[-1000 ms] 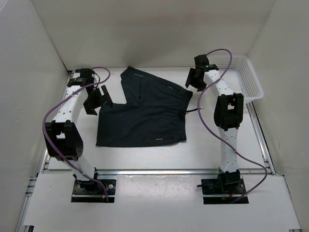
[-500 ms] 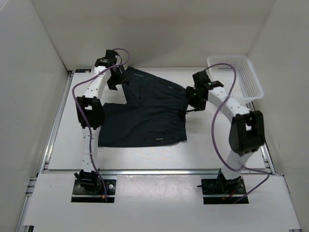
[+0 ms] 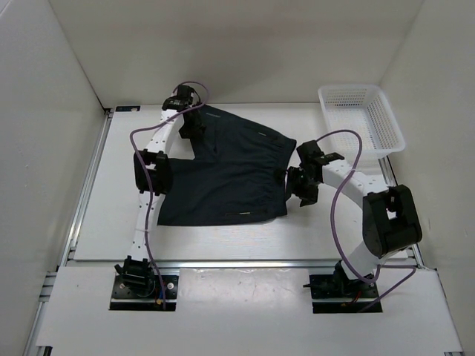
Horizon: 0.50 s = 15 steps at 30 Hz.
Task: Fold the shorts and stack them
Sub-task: Flatten the shorts out
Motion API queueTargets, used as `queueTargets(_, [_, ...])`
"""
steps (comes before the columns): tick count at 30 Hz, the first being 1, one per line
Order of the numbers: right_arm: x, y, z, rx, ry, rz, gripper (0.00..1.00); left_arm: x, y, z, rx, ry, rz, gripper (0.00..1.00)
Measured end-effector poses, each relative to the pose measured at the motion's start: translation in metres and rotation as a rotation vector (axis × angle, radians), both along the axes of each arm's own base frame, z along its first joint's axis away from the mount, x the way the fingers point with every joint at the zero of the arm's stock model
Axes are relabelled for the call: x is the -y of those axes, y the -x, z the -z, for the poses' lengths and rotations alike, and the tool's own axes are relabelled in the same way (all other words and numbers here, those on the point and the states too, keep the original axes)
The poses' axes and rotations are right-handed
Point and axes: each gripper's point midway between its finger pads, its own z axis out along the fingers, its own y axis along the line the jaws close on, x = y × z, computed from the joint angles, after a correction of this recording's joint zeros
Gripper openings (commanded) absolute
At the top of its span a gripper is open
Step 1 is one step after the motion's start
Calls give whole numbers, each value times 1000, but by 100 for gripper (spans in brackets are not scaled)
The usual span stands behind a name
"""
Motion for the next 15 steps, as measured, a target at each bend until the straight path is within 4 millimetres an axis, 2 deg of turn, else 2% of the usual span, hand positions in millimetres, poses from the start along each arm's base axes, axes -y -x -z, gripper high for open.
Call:
queueTargets(5, [-2, 13, 9, -37, -14, -2, 66, 9, -2, 15, -1, -21, 7, 50])
queueTargets(6, [-3, 14, 10, -42, -21, -2, 66, 8, -2, 15, 1, -27, 6, 46])
queueTargets(7, [-5, 16, 11, -47, -27, -2, 66, 8, -3, 15, 5, -32, 5, 33])
queueTargets(9, [-9, 17, 12, -52, -47, -7, 66, 8, -2, 16, 4, -42, 5, 26])
queueTargets(15, [-29, 20, 20, -62, -117, -31, 64, 4, -2, 19, 4, -67, 7, 26])
